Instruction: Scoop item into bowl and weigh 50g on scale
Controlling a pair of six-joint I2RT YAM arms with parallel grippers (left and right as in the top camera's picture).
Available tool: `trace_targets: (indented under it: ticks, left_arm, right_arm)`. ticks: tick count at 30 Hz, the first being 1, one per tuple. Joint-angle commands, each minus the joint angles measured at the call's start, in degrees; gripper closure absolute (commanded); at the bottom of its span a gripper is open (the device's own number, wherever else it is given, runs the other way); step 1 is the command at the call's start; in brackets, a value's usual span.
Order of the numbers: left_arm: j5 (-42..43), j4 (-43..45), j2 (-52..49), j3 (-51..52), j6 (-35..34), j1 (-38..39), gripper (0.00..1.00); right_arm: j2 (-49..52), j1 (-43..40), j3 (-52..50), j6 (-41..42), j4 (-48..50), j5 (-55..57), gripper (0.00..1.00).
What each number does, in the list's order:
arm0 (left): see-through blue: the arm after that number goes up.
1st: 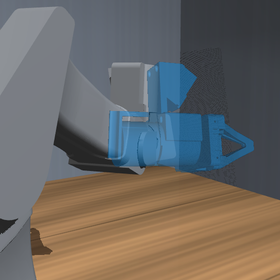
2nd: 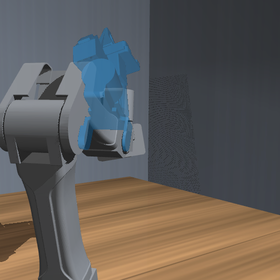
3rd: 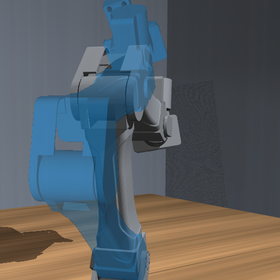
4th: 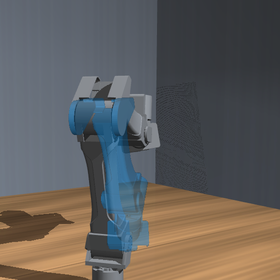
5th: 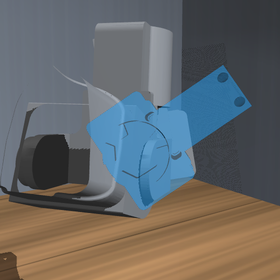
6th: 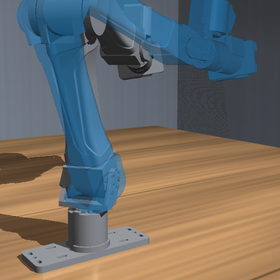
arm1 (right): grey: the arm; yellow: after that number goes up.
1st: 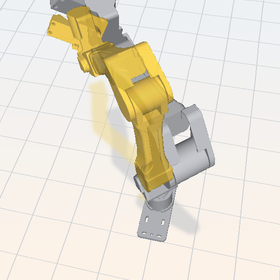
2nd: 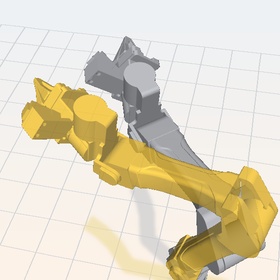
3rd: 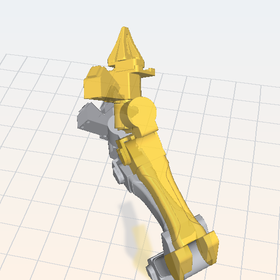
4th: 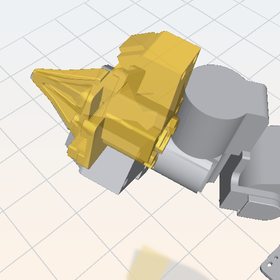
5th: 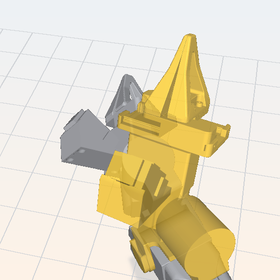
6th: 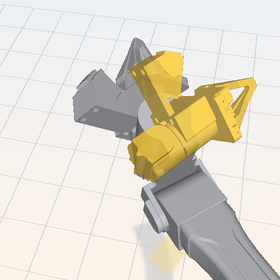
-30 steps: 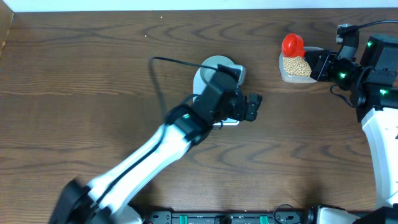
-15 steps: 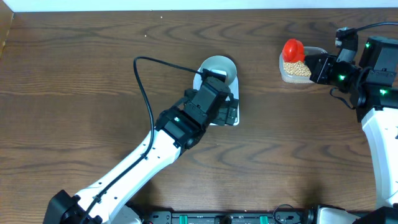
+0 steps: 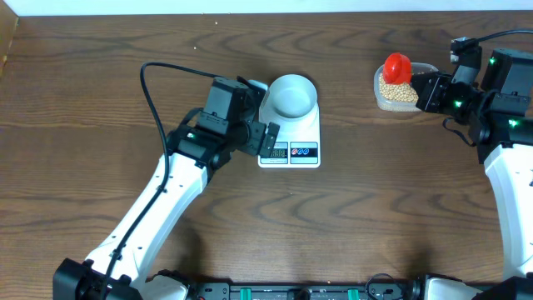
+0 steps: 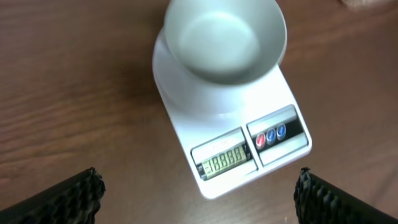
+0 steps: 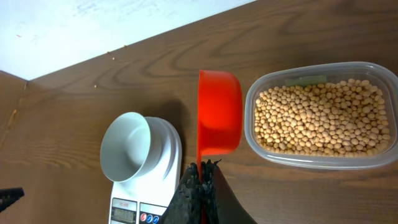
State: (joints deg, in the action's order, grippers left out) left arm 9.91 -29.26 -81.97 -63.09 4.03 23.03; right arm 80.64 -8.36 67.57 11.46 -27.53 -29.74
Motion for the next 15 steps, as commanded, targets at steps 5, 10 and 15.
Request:
trace_targets:
  ticks: [5,10,15]
  left_arm:
    - [4.87,-3.98,0.02,-0.02,8.39,-0.42,0.0]
    - [4.87,-4.15,0.02,-0.02,8.37,-0.42,0.02]
    - [4.87,-4.13,0.02,-0.02,8.37,-0.39,0.02]
  right_arm:
    - [0.15,-0.17,0.94,-0.85,0.07,1.16,0.99]
    - [0.15,-0.17,0.94,-0.83,0.31,2.43,0.99]
    - [0.15,-0.17,0.94,-0.83,0.28,2.4,0.99]
